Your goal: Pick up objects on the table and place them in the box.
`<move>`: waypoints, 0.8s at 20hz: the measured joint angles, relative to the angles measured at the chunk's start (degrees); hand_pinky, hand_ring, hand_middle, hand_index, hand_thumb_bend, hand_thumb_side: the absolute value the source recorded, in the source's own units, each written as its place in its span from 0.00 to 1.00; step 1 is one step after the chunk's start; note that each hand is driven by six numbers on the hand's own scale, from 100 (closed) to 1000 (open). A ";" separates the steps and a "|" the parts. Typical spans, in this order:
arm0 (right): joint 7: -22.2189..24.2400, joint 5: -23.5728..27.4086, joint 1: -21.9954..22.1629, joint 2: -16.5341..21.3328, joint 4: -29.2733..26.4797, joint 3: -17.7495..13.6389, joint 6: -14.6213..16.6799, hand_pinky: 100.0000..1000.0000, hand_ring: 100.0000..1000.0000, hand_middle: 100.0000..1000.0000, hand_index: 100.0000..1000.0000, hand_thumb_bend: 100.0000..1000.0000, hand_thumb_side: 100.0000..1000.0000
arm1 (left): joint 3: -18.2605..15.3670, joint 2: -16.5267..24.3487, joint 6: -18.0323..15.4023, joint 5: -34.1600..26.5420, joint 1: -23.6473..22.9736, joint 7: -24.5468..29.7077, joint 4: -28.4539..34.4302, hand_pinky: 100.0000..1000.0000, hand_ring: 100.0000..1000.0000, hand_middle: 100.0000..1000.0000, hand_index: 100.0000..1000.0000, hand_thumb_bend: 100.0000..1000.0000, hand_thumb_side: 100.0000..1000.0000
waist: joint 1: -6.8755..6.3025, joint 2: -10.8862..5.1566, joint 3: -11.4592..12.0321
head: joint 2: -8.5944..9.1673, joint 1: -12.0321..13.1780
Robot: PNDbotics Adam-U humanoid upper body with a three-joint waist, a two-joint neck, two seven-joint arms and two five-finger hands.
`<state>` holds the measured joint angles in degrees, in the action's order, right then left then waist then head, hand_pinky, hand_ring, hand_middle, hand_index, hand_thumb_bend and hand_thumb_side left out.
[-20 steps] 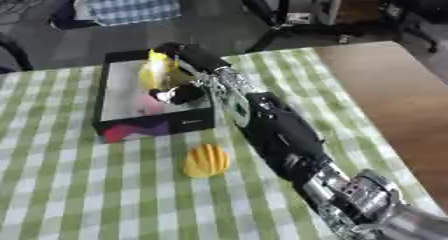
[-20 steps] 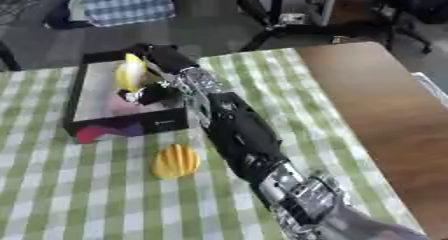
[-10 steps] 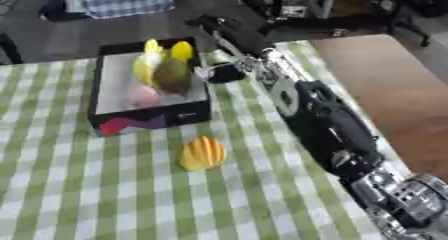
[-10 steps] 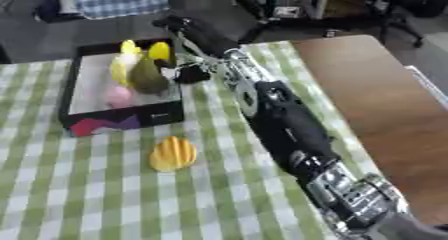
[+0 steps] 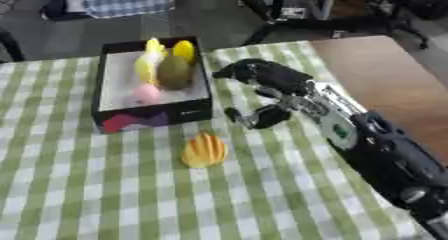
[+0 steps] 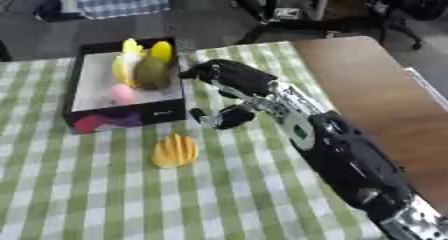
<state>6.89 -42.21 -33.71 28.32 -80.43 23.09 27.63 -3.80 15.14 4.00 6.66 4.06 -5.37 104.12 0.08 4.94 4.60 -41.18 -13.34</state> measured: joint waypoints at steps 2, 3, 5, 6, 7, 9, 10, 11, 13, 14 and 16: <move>1.92 1.94 0.05 0.29 -1.32 1.09 -1.16 0.88 0.79 0.81 0.95 0.07 0.56 | 0.00 0.00 -0.03 -0.07 0.00 0.03 -0.23 0.70 0.52 0.60 0.81 0.51 0.64 | 0.00 -0.03 0.02 | 0.00 0.00; 2.88 2.93 0.01 0.29 -1.69 1.50 -1.77 0.89 0.79 0.81 0.95 0.07 0.56 | 0.00 0.00 -0.06 -0.08 0.00 0.06 -0.29 0.70 0.52 0.60 0.81 0.51 0.64 | 0.00 -0.04 0.04 | 0.00 0.00; 4.92 4.97 -0.23 0.29 -1.89 2.07 -2.92 0.89 0.79 0.81 0.95 0.07 0.56 | 0.00 0.00 -0.09 -0.09 0.00 0.09 -0.30 0.70 0.52 0.60 0.81 0.51 0.64 | 0.00 -0.04 0.05 | 0.00 0.00; 5.98 6.05 -0.52 0.29 -1.89 2.25 -3.48 0.89 0.79 0.81 0.95 0.07 0.56 | 0.00 0.00 -0.09 -0.09 0.00 0.09 -0.30 0.70 0.52 0.61 0.81 0.51 0.64 | 0.00 -0.04 0.06 | 0.00 0.00; 7.08 7.14 -0.77 0.29 -1.88 2.40 -4.00 0.89 0.80 0.81 0.95 0.08 0.57 | 0.00 0.00 -0.09 -0.09 0.00 0.09 -0.30 0.70 0.52 0.61 0.81 0.51 0.64 | 0.00 -0.04 0.07 | 0.00 0.00; 9.26 9.29 -1.38 0.29 -1.80 2.74 -5.00 0.89 0.80 0.82 0.95 0.09 0.58 | 0.01 0.00 -0.09 -0.10 0.00 0.09 -0.31 0.70 0.52 0.61 0.81 0.51 0.64 | 0.00 -0.04 0.09 | -0.01 0.00; 10.29 10.36 -1.69 0.34 -1.63 2.94 -5.50 0.89 0.81 0.82 0.95 0.10 0.58 | 0.01 0.00 -0.09 -0.10 0.00 0.09 -0.31 0.70 0.52 0.61 0.81 0.51 0.64 | 0.00 -0.04 0.10 | -0.01 -0.01; 11.31 11.31 -2.02 0.44 -1.29 3.25 -5.96 0.89 0.81 0.82 0.95 0.11 0.58 | 0.01 0.00 -0.09 -0.10 0.00 0.09 -0.31 0.70 0.52 0.61 0.81 0.51 0.64 | 0.00 -0.04 0.13 | -0.01 -0.01; 13.40 12.36 -2.68 0.71 -0.28 4.01 -6.64 0.89 0.81 0.83 0.95 0.12 0.59 | 0.01 0.00 -0.10 -0.10 0.00 0.10 -0.31 0.70 0.52 0.61 0.81 0.50 0.64 | 0.00 -0.05 0.14 | -0.01 -0.02; 14.43 12.45 -2.98 0.74 0.34 4.42 -6.78 0.89 0.82 0.83 0.94 0.13 0.59 | 0.01 0.00 -0.10 -0.10 0.00 0.10 -0.31 0.70 0.52 0.61 0.81 0.50 0.64 | 0.00 -0.07 0.15 | -0.01 -0.03; 16.42 12.01 -3.65 0.74 1.83 5.20 -6.71 0.89 0.82 0.83 0.94 0.14 0.60 | 0.01 0.00 -0.10 -0.10 0.00 0.10 -0.31 0.70 0.52 0.61 0.81 0.50 0.64 | 0.00 -0.07 0.15 | -0.03 -0.12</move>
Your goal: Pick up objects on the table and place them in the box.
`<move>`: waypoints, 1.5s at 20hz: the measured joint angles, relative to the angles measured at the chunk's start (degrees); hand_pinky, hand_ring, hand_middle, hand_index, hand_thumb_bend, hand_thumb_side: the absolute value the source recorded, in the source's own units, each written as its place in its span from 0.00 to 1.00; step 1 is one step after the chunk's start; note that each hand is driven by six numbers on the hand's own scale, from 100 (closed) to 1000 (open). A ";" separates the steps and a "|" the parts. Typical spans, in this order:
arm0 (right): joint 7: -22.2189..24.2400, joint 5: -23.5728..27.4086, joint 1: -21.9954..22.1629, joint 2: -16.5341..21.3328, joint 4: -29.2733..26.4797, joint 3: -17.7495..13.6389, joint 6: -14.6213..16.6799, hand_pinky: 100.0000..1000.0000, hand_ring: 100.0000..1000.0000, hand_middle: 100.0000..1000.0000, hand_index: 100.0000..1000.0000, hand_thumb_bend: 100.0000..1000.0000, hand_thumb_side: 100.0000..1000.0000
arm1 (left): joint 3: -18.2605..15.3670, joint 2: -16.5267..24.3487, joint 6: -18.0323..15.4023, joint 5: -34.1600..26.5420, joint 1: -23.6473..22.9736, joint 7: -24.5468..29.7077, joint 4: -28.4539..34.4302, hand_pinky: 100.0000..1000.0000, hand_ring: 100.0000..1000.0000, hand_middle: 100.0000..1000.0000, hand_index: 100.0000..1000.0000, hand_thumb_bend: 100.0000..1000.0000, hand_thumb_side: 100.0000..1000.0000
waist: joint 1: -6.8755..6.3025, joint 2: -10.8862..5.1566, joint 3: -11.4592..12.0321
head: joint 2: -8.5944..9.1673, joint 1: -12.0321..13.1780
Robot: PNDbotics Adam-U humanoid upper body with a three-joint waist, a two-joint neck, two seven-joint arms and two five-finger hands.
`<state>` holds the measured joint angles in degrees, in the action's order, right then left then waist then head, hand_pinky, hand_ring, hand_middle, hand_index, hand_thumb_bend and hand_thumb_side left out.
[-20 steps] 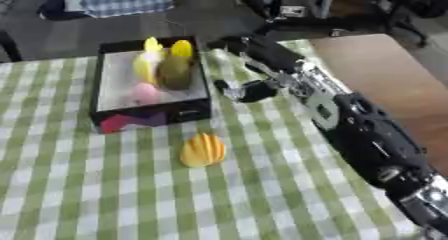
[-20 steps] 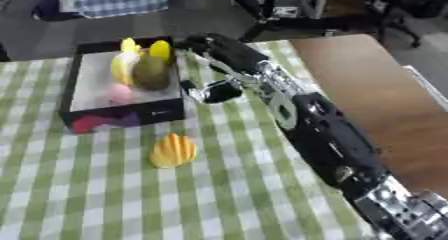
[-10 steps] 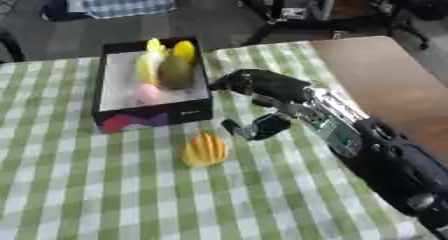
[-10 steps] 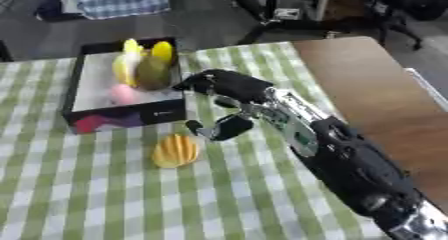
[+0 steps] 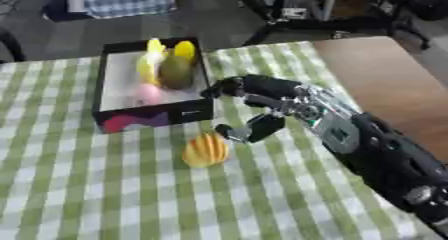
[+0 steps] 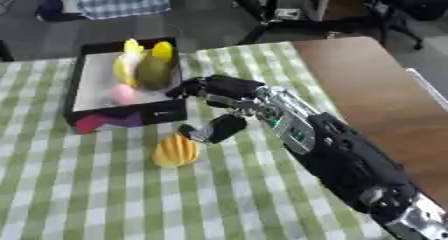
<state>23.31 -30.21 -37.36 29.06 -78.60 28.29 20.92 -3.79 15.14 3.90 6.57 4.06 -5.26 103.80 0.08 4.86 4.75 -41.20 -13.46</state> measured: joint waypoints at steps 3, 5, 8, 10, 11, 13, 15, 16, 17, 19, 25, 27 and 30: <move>2.96 -2.07 -0.58 -0.20 2.58 0.37 0.66 0.89 0.82 0.83 0.94 0.15 0.60 | 0.00 0.00 0.00 0.00 0.00 0.01 0.00 0.70 0.52 0.61 0.81 0.50 0.64 | 0.00 0.00 0.00 | -0.06 -0.02; 4.87 -3.69 -0.82 -0.80 4.27 0.23 1.17 0.89 0.82 0.83 0.94 0.16 0.60 | 0.00 0.00 0.00 0.00 0.00 0.02 0.00 0.70 0.52 0.61 0.82 0.50 0.64 | 0.00 0.00 -0.01 | -0.29 -0.02; 7.91 -5.51 -1.15 -1.97 6.23 -0.75 1.81 0.89 0.82 0.83 0.94 0.16 0.60 | 0.00 0.00 0.00 0.00 -0.02 0.02 0.00 0.71 0.52 0.61 0.82 0.50 0.65 | 0.00 0.00 -0.04 | -0.44 -0.01; 9.93 -5.88 -1.45 -2.59 6.77 -1.49 2.04 0.89 0.82 0.83 0.94 0.16 0.60 | 0.00 0.00 0.00 0.00 -0.03 0.02 0.00 0.71 0.52 0.61 0.82 0.50 0.65 | 0.00 0.00 -0.07 | -0.45 0.01; 10.72 -5.88 -1.51 -2.82 6.77 -1.79 2.04 0.88 0.82 0.83 0.93 0.16 0.60 | 0.00 0.00 0.00 0.00 -0.04 0.02 0.00 0.71 0.52 0.61 0.82 0.50 0.65 | 0.00 0.00 -0.08 | -0.45 0.01; 11.78 -5.88 -1.68 -3.29 6.77 -2.18 1.91 0.88 0.82 0.82 0.93 0.15 0.59 | 0.00 0.00 0.00 0.00 -0.05 0.03 0.00 0.71 0.52 0.61 0.82 0.50 0.65 | 0.00 0.00 -0.09 | -0.46 0.01; 12.19 -5.91 -1.97 -3.82 6.77 -2.34 1.69 0.88 0.81 0.82 0.93 0.15 0.59 | 0.00 0.00 0.01 0.00 -0.05 0.04 0.00 0.71 0.52 0.61 0.82 0.49 0.65 | 0.00 0.00 -0.09 | -0.47 0.01; 12.32 -6.04 -2.02 -4.13 6.84 -2.36 1.64 0.88 0.81 0.82 0.93 0.16 0.59 | 0.00 -0.01 0.01 0.00 -0.05 0.04 0.00 0.71 0.52 0.61 0.82 0.49 0.65 | 0.00 0.00 -0.09 | -0.48 0.00; 12.41 -6.23 -2.13 -4.47 7.09 -2.34 1.67 0.88 0.81 0.82 0.93 0.16 0.59 | 0.00 -0.01 0.01 -0.01 -0.05 0.05 0.00 0.71 0.52 0.61 0.82 0.49 0.65 | 0.00 0.00 -0.09 | -0.49 -0.01; 12.65 -6.76 -2.54 -5.12 7.60 -2.16 1.91 0.88 0.81 0.82 0.93 0.15 0.59 | 0.00 -0.01 0.01 -0.03 -0.05 0.05 0.00 0.71 0.52 0.61 0.82 0.49 0.65 | 0.00 0.00 -0.07 | -0.52 -0.01; 13.00 -8.85 -2.79 -7.04 10.08 -1.77 2.87 0.88 0.81 0.82 0.92 0.15 0.58 | 0.01 -0.03 0.01 -0.04 -0.05 0.06 0.00 0.71 0.52 0.61 0.82 0.49 0.65 | 0.00 0.00 0.02 | -0.55 -0.11; 12.74 -9.64 -2.78 -7.70 11.12 -1.79 3.24 0.88 0.81 0.81 0.91 0.14 0.57 | 0.01 -0.03 0.00 -0.04 -0.05 0.08 0.00 0.71 0.52 0.61 0.82 0.49 0.65 | 0.00 0.00 0.03 | -0.55 -0.22; 11.87 -11.01 -2.76 -8.76 12.74 -1.90 3.97 0.87 0.78 0.78 0.88 0.11 0.53 | 0.01 -0.04 -0.05 -0.04 -0.04 0.15 0.00 0.71 0.52 0.61 0.82 0.49 0.65 | 0.00 0.00 0.08 | -0.56 -0.25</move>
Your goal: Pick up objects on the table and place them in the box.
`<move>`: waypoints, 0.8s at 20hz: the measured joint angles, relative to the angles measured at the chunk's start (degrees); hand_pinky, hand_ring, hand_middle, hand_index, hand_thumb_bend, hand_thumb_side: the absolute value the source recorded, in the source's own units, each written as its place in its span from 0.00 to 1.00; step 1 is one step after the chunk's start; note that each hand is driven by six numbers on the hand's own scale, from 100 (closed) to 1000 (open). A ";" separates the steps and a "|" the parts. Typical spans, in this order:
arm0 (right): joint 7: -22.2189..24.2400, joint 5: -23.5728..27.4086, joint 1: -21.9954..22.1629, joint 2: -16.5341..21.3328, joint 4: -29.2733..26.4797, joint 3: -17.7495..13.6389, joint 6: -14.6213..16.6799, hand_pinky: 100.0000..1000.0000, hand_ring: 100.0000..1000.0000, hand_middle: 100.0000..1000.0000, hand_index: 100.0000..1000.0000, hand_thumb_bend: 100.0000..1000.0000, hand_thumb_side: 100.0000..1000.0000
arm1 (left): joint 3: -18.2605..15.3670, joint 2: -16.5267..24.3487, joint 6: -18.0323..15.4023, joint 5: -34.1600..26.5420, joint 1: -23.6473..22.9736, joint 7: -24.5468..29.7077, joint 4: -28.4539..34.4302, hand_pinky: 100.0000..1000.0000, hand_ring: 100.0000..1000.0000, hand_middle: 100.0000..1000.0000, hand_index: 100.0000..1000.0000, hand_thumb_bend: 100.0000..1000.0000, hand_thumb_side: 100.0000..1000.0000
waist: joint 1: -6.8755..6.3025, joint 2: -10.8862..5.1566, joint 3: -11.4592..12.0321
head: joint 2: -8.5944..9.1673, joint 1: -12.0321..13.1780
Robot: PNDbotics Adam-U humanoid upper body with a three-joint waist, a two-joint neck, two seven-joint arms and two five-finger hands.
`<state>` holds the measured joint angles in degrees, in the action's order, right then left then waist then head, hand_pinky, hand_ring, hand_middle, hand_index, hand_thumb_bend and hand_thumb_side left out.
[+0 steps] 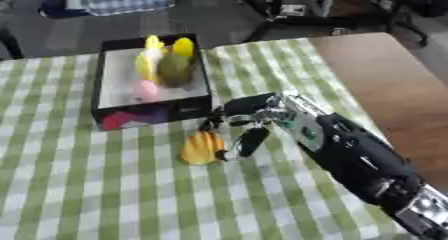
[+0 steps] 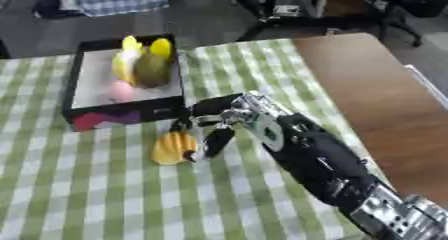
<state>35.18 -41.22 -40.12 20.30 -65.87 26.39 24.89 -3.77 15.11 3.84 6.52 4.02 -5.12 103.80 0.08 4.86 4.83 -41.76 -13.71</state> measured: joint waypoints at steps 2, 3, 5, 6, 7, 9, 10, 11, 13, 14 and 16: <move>-1.07 -0.87 -0.01 -0.53 0.67 -0.44 0.43 0.86 0.75 0.73 0.83 0.08 0.48 | 0.00 0.00 -0.03 0.00 0.00 0.03 0.00 0.71 0.52 0.61 0.82 0.49 0.65 | 0.00 0.00 0.02 | -0.01 -0.01; -1.75 -1.26 -0.01 -0.76 0.96 -0.66 0.57 0.86 0.73 0.71 0.81 0.07 0.46 | 0.00 -0.01 -0.03 0.00 0.00 0.04 0.00 0.71 0.52 0.61 0.82 0.49 0.65 | 0.00 0.00 0.03 | -0.02 -0.02; -3.57 -1.98 0.07 -1.13 1.49 -0.98 0.67 0.85 0.70 0.65 0.71 0.04 0.41 | 0.00 -0.01 -0.04 -0.02 0.00 0.08 0.00 0.71 0.52 0.61 0.82 0.49 0.65 | 0.00 0.00 0.03 | -0.12 -0.03; -4.76 -2.37 0.06 -1.37 1.73 -1.03 0.73 0.84 0.69 0.62 0.63 0.01 0.36 | 0.01 -0.01 -0.06 -0.02 0.01 0.13 0.00 0.71 0.52 0.61 0.82 0.48 0.65 | 0.00 0.00 0.03 | -0.19 -0.03; -6.03 -2.80 0.09 -1.57 1.93 -1.09 0.80 0.84 0.68 0.61 0.60 0.00 0.33 | 0.01 -0.02 -0.06 -0.02 0.01 0.19 0.00 0.71 0.52 0.61 0.82 0.48 0.65 | 0.00 0.00 0.04 | -0.22 -0.03; -8.75 -3.65 0.35 -1.85 2.32 -1.13 0.89 0.83 0.67 0.57 0.50 0.00 0.24 | 0.01 -0.02 -0.05 -0.02 0.01 0.22 0.00 0.71 0.52 0.61 0.82 0.48 0.65 | 0.00 0.00 0.04 | -0.29 -0.03; -10.14 -4.04 0.38 -1.95 2.47 -1.13 0.93 0.82 0.65 0.55 0.41 0.00 0.16 | 0.01 -0.02 -0.05 -0.03 0.01 0.22 0.00 0.71 0.52 0.61 0.82 0.48 0.65 | 0.00 0.00 0.04 | -0.36 -0.03; -11.58 -4.35 0.43 -1.99 2.51 -1.13 0.94 0.82 0.64 0.54 0.38 0.00 0.14 | 0.01 -0.02 -0.05 -0.03 0.01 0.22 0.00 0.71 0.52 0.61 0.82 0.48 0.65 | 0.00 0.00 0.04 | -0.38 -0.02; -14.48 -4.73 0.66 -2.11 2.63 -1.13 0.92 0.81 0.63 0.52 0.31 0.00 0.09 | 0.01 -0.03 -0.05 -0.04 0.01 0.22 0.00 0.71 0.52 0.61 0.82 0.48 0.65 | 0.00 0.00 0.04 | -0.39 0.00; -15.85 -4.86 0.81 -2.18 2.64 -1.13 0.83 0.81 0.62 0.51 0.30 0.00 0.09 | 0.01 -0.03 -0.05 -0.04 0.01 0.22 0.00 0.71 0.52 0.61 0.82 0.48 0.65 | 0.00 0.00 0.04 | -0.40 0.01; -18.05 -4.80 0.86 -2.19 2.61 -1.14 0.59 0.81 0.62 0.51 0.30 0.00 0.08 | 0.01 -0.04 -0.05 -0.05 0.01 0.22 0.00 0.71 0.52 0.61 0.82 0.48 0.65 | 0.00 0.00 0.04 | -0.40 0.04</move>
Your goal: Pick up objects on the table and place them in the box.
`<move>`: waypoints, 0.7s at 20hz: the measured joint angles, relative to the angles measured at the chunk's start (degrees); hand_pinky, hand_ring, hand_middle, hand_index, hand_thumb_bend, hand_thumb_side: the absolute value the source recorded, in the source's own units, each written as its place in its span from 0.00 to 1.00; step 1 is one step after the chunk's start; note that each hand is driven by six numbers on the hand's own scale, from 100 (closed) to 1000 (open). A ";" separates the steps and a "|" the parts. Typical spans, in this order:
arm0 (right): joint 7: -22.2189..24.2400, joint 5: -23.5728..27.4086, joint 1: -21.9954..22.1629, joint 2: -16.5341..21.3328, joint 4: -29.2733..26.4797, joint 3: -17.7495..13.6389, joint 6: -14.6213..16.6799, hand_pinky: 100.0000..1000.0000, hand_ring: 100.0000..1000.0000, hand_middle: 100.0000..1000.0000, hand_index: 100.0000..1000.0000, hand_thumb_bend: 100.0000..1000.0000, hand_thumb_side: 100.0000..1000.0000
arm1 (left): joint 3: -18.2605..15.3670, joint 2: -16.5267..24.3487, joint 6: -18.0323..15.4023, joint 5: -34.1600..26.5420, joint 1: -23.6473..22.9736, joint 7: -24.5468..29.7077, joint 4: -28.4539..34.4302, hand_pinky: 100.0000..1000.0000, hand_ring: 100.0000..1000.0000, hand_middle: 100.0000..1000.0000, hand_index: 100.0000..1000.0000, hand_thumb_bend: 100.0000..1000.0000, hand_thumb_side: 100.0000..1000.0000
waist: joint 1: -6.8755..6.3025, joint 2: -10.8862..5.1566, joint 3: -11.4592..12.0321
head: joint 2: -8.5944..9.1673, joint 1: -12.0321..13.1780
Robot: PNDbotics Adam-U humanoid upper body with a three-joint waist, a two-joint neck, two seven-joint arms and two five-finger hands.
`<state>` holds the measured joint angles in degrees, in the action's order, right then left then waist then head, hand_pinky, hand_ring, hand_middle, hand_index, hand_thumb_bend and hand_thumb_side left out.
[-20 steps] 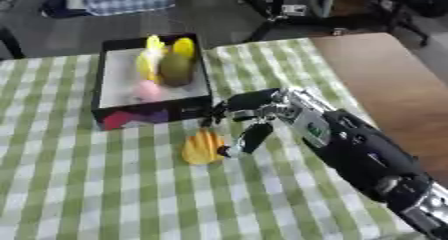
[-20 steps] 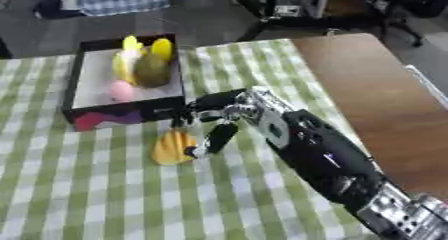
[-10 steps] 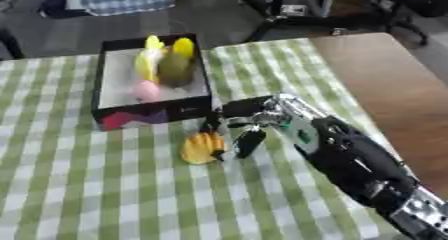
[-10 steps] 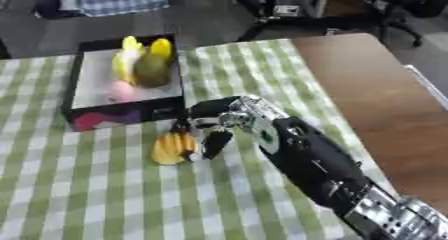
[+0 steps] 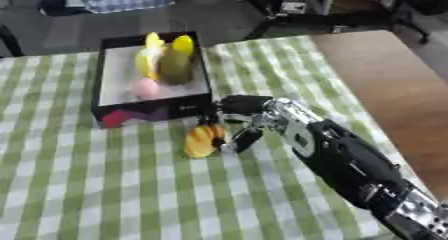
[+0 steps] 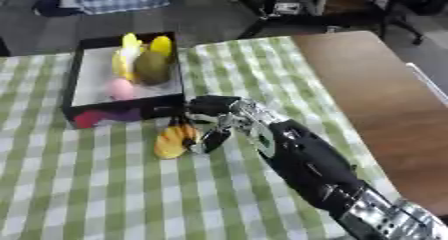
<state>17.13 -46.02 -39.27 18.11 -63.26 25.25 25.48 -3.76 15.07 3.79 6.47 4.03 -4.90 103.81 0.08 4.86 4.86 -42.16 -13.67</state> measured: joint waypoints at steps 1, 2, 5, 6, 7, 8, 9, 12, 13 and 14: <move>-0.74 0.29 0.00 0.03 -0.25 -0.02 -0.15 0.81 0.62 0.51 0.30 0.00 0.08 | 0.00 0.00 0.00 -0.01 0.00 0.00 0.00 0.71 0.52 0.61 0.82 0.48 0.65 | 0.00 0.00 -0.01 | 0.00 0.02; -1.18 0.82 -0.01 0.13 -0.77 -0.09 -0.37 0.82 0.62 0.51 0.30 0.00 0.09 | 0.00 0.00 0.00 -0.02 0.00 0.00 0.00 0.71 0.52 0.61 0.82 0.48 0.65 | 0.00 0.00 -0.02 | -0.01 0.05; -1.09 4.25 -0.71 1.38 -3.53 -0.19 -1.48 0.82 0.63 0.52 0.29 0.00 0.08 | 0.00 0.00 0.00 -0.10 0.00 0.00 0.00 0.71 0.52 0.61 0.82 0.48 0.65 | 0.00 0.00 -0.07 | -0.01 0.24; -0.61 5.84 -1.29 2.03 -4.73 -0.25 -2.07 0.82 0.63 0.52 0.29 0.00 0.08 | 0.00 0.00 0.00 -0.11 0.01 0.00 0.01 0.71 0.52 0.61 0.82 0.48 0.65 | 0.00 0.00 -0.07 | -0.01 0.35; 0.00 7.49 -1.92 2.68 -5.92 -0.44 -2.78 0.82 0.63 0.52 0.29 0.00 0.08 | 0.00 0.00 0.00 -0.14 0.01 0.00 0.01 0.71 0.52 0.61 0.82 0.48 0.65 | 0.00 0.00 -0.06 | -0.01 0.44; 0.71 9.03 -2.65 3.32 -6.96 -0.67 -3.53 0.82 0.63 0.52 0.29 0.00 0.11 | 0.00 0.00 0.00 -0.16 0.03 0.00 0.01 0.71 0.52 0.61 0.82 0.48 0.65 | 0.00 0.00 -0.02 | -0.01 0.50; 1.46 10.44 -3.57 3.88 -7.70 -1.05 -4.35 0.82 0.62 0.52 0.29 0.00 0.07 | 0.00 -0.02 0.00 -0.19 0.08 0.00 0.01 0.71 0.52 0.61 0.82 0.48 0.65 | -0.02 0.00 0.14 | -0.01 0.54; 2.76 12.31 -6.56 4.27 -7.97 -3.29 -7.04 0.82 0.62 0.52 0.30 0.00 0.07 | 0.01 -0.25 -0.01 -0.31 0.75 0.01 0.01 0.71 0.52 0.61 0.82 0.48 0.65 | -0.03 0.00 1.22 | 0.09 0.56; 2.70 12.13 -7.52 3.86 -7.19 -4.42 -7.85 0.82 0.62 0.52 0.30 0.00 0.07 | 0.01 -0.60 -0.02 -0.37 1.07 0.02 0.01 0.71 0.52 0.61 0.82 0.48 0.65 | -0.10 0.00 1.68 | 0.24 0.53; 2.33 11.51 -8.49 3.02 -5.92 -5.67 -8.64 0.82 0.62 0.52 0.30 0.00 0.07 | 0.08 -0.96 -0.04 -0.42 1.46 0.04 0.01 0.71 0.52 0.61 0.82 0.48 0.65 | -0.29 0.00 2.18 | 0.51 0.47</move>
<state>19.46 -34.52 -47.76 21.14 -69.17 19.58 16.84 -3.68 14.11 3.75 6.04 5.48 -4.86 103.82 -0.21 4.86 7.05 -41.65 -13.20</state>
